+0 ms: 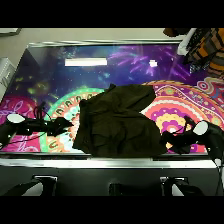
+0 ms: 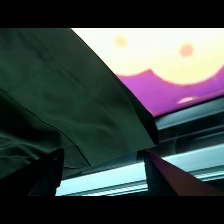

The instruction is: Fold the clothes and pants, and hang the long-sleeved shirts on hangers.

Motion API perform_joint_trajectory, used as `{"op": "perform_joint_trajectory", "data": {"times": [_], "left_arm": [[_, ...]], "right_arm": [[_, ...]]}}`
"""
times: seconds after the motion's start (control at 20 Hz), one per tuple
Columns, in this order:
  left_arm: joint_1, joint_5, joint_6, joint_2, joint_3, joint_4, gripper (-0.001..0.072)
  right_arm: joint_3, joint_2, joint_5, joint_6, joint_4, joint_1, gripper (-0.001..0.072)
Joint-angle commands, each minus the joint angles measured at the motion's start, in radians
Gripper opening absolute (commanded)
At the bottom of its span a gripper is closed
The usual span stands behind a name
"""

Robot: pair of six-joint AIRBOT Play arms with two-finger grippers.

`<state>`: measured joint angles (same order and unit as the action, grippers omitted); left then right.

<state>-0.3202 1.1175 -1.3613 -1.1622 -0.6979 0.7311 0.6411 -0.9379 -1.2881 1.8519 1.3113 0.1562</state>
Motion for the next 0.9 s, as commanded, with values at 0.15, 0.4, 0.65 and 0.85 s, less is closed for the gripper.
{"op": "perform_joint_trajectory", "data": {"times": [0.15,0.4,0.65,0.85], "left_arm": [[0.077,-0.174,0.11,-0.14,-0.087,-0.053,0.0571],[0.167,-0.196,0.136,-0.325,-0.131,-0.085,0.0571],[0.21,-0.21,0.151,-0.383,-0.209,-0.085,0.013],[0.208,-0.202,0.151,-0.383,-0.244,-0.084,0.0021]], "right_arm": [[0.15,0.025,0.013,0.018,0.043,0.003,0.0606],[0.195,0.025,0.118,0.07,0.032,0.003,0.0608],[0.2,-0.068,0.235,0.07,-0.12,0.003,0.0607],[0.323,-0.284,0.361,-0.053,-0.334,0.001,0.0606]]}}
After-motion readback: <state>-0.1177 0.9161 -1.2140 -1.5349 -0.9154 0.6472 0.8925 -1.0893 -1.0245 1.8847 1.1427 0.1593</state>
